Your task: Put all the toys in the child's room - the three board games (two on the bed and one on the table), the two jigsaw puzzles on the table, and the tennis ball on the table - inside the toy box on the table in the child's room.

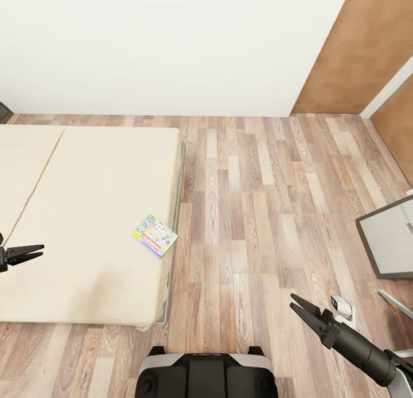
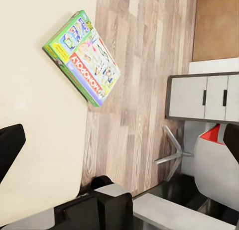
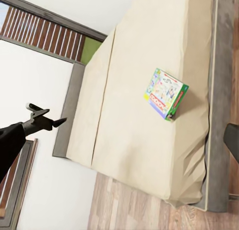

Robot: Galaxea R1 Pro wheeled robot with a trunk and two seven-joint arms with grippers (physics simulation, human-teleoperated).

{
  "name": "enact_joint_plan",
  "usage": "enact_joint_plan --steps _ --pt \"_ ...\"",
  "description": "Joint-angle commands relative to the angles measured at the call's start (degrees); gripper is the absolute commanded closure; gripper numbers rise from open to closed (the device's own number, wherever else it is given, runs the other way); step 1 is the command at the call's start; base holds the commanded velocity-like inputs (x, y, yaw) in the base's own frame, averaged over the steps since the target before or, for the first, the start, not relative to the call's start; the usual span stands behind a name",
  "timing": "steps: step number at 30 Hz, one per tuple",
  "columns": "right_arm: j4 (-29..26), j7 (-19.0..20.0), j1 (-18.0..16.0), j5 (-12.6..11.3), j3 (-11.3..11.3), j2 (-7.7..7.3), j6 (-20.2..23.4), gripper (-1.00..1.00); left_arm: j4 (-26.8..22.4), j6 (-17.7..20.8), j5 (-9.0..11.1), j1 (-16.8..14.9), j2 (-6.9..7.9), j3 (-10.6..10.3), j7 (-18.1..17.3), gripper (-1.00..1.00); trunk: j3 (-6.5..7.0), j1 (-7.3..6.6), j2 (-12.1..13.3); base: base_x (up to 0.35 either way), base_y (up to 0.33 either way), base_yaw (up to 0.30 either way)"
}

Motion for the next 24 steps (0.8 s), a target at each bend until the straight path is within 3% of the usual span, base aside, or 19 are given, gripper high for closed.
enact_joint_plan --steps 1,24 --pt "-0.01 0.07 -0.02 -0.26 -0.02 -0.01 0.49 -1.00 0.01 0.61 -0.34 -0.03 -0.02 0.26 -0.27 -1.00 0.03 0.03 -0.08 0.000 0.000 0.000" --pt "-0.01 0.07 -0.02 -0.26 -0.03 -0.06 0.49 -1.00 0.01 0.62 -0.34 -0.03 -0.13 0.23 -0.27 -1.00 2.19 0.03 -0.08 0.000 0.000 0.000"
